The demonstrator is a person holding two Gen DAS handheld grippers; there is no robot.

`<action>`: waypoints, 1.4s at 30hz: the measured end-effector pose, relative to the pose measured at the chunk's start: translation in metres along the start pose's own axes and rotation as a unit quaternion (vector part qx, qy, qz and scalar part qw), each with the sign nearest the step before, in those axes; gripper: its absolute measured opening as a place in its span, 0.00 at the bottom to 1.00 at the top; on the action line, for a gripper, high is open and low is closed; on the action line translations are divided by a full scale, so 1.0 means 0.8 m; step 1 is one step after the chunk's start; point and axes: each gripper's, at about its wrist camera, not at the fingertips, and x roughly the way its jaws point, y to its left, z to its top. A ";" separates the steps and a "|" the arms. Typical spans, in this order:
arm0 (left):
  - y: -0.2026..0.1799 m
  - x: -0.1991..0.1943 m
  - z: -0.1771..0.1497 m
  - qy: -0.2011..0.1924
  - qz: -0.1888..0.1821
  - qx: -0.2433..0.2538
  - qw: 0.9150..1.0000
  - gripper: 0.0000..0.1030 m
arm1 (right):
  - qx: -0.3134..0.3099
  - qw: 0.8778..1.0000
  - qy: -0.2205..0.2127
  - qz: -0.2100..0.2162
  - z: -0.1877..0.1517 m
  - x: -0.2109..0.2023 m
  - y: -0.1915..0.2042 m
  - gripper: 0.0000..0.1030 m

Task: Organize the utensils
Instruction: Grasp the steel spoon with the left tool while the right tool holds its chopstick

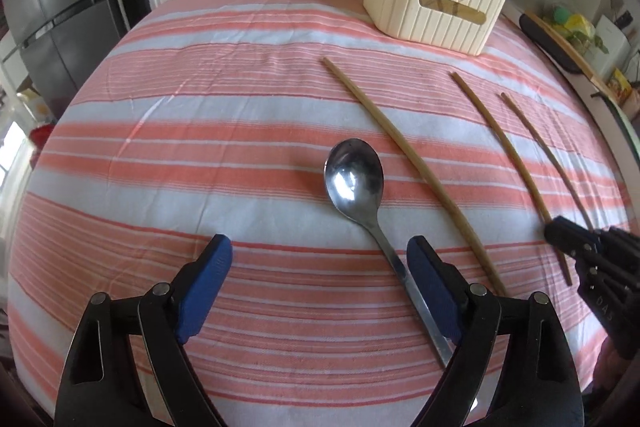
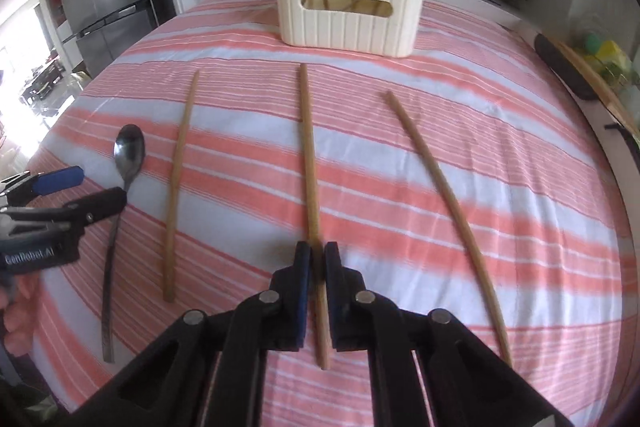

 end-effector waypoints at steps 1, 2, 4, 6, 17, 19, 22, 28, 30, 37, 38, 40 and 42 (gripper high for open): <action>-0.003 0.000 -0.002 0.002 -0.002 -0.008 1.000 0.89 | 0.003 1.000 -0.001 -0.011 -0.009 -0.005 -0.005 0.07; -0.009 0.000 -0.004 0.002 0.000 -0.009 1.000 0.91 | 0.006 1.000 -0.001 -0.020 -0.017 -0.010 -0.008 0.07; -0.029 0.004 -0.010 -0.003 0.024 0.012 1.000 0.91 | 0.016 0.999 -0.002 -0.028 -0.029 -0.019 -0.015 0.07; -0.045 0.007 -0.015 -0.013 0.058 0.040 0.997 0.93 | 0.025 0.999 -0.003 -0.038 -0.038 -0.023 -0.017 0.07; -0.007 -0.007 -0.020 -0.010 0.076 0.126 0.989 0.96 | 0.063 0.998 -0.018 0.014 -0.044 -0.061 -0.056 0.11; 0.005 -0.008 -0.018 -0.007 0.075 0.131 0.988 0.96 | 0.070 0.997 -0.018 0.012 -0.039 -0.066 -0.074 0.11; 0.024 -0.011 -0.019 0.001 0.063 0.118 0.991 0.94 | 0.069 0.997 -0.018 -0.004 -0.034 -0.071 -0.095 0.19; 0.038 -0.011 -0.026 0.011 -0.005 0.095 0.995 0.94 | 0.029 0.999 -0.014 -0.021 -0.022 -0.073 -0.119 0.42; 0.028 -0.009 -0.023 0.009 -0.015 0.122 0.992 0.94 | 0.010 1.000 0.000 -0.021 -0.014 -0.064 -0.124 0.42; 0.009 0.010 0.004 0.021 -0.026 0.169 0.985 0.94 | -0.069 0.995 0.067 0.000 0.011 -0.020 -0.113 0.42; 0.009 0.013 0.007 0.023 -0.029 0.163 0.986 0.94 | -0.078 0.994 0.075 0.003 0.013 -0.011 -0.112 0.42; 0.010 0.017 0.011 0.023 -0.033 0.152 0.988 0.94 | -0.088 0.992 0.091 -0.007 0.019 0.006 -0.113 0.42; 0.009 0.018 0.013 0.020 -0.035 0.149 0.988 0.94 | -0.094 0.992 0.089 0.007 0.030 0.014 -0.113 0.42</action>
